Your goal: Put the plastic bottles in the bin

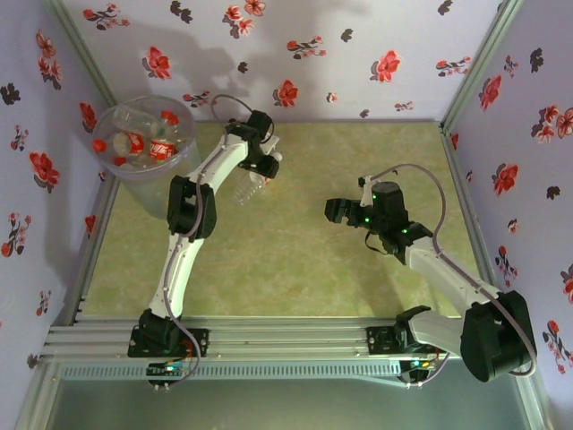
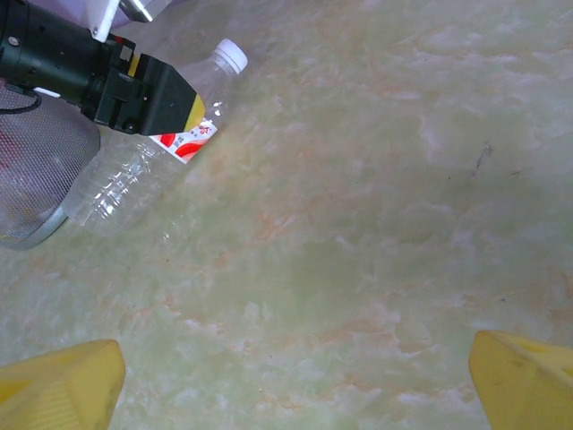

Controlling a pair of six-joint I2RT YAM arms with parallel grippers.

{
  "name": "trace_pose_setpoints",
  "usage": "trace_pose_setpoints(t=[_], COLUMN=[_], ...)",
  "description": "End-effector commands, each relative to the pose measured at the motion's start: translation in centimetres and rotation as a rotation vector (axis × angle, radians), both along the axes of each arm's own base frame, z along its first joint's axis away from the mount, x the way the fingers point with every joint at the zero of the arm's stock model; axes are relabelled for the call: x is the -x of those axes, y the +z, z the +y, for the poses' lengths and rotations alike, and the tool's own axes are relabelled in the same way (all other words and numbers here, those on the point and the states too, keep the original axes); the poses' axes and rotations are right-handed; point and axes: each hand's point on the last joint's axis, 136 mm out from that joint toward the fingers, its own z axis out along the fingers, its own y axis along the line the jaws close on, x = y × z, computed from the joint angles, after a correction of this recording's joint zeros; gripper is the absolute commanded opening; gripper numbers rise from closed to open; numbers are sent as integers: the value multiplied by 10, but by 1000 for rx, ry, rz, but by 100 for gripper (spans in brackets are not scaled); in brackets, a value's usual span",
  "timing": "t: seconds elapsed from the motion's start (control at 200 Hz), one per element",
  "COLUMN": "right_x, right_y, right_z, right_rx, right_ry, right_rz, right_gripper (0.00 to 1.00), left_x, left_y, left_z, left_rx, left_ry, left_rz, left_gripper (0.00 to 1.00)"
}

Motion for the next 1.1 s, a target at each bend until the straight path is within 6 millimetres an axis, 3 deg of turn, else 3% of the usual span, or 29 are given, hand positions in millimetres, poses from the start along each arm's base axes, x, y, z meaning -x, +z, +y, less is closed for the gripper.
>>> trace_pose_setpoints(t=[0.0, 0.18, 0.325, 0.475, 0.585, 0.675, 0.875, 1.015, 1.095], right_x=[-2, -2, -2, -1, -1, -1, 1, 2, 2], right_y=[0, -1, 0, -1, -1, -2, -3, -4, -6], right_z=[-4, -4, -5, -5, -4, -5, -6, -7, -7], right_rx=[16, 18, 19, 17, 11, 9, 16, 21, 24], right_ry=[-6, -8, -9, -11, -11, -14, -14, -14, -14], right_rz=[-13, -13, -15, -17, -13, -15, -14, -14, -12], right_gripper=[99, 99, 99, 99, 99, 99, 99, 99, 99], left_x=[-4, -3, 5, 18, 25, 28, 35, 41, 47], left_y=[76, 152, 227, 307, 359, 399, 461, 481, 483], left_z=[-15, -25, -21, -16, -2, 21, 88, 147, 177], left_rx=[107, 212, 298, 387, 451, 502, 599, 655, 624], left_ry=[4, 25, 33, 8, 22, 64, 164, 255, 303], left_rz=[-135, -278, -419, -579, -670, -759, -946, -1034, -1062], left_gripper=[43, 38, 34, 21, 10, 0, 0, 0, 0])
